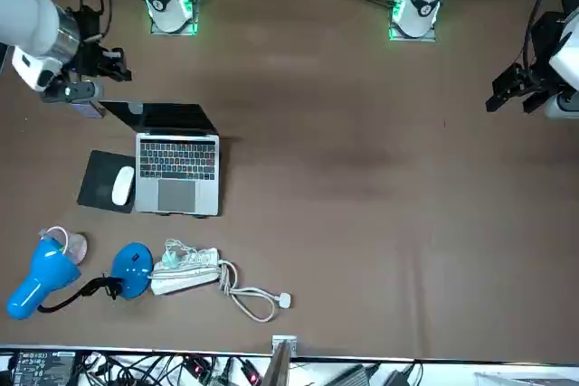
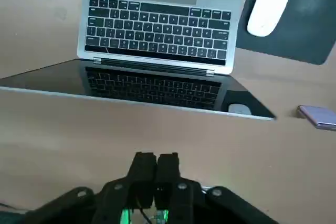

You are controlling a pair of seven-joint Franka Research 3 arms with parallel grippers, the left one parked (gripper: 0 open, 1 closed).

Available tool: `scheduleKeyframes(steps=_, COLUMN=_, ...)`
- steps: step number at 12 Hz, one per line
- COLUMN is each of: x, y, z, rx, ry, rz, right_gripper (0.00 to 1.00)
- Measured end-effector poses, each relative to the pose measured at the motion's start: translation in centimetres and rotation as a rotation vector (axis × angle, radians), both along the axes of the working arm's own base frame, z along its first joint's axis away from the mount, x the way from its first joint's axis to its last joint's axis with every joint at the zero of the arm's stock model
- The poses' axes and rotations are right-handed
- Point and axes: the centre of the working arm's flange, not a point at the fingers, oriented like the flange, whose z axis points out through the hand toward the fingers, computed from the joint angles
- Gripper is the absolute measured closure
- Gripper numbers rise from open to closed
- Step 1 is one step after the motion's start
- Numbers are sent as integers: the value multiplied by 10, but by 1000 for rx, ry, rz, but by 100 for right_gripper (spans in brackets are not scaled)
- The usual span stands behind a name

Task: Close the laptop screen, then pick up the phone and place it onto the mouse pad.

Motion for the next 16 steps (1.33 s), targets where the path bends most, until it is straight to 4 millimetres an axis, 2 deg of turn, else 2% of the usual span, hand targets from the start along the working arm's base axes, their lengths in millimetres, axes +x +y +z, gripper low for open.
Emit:
scheduleKeyframes(steps=1, x=-1, y=4, z=-7, rx=-5, ry=1, rz=-12, right_gripper=96)
scheduleKeyframes(steps=6, x=-5, y=23, z=-35, rx=-24, ry=-21, rz=-61, right_gripper=98)
scheduleKeyframes(steps=14, x=14, y=28, z=-53, rx=-19, ry=-119, rz=-108, right_gripper=98)
scheduleKeyframes(steps=16, x=25, y=29, z=-65, rx=-16, ry=-153, rz=-114, right_gripper=98)
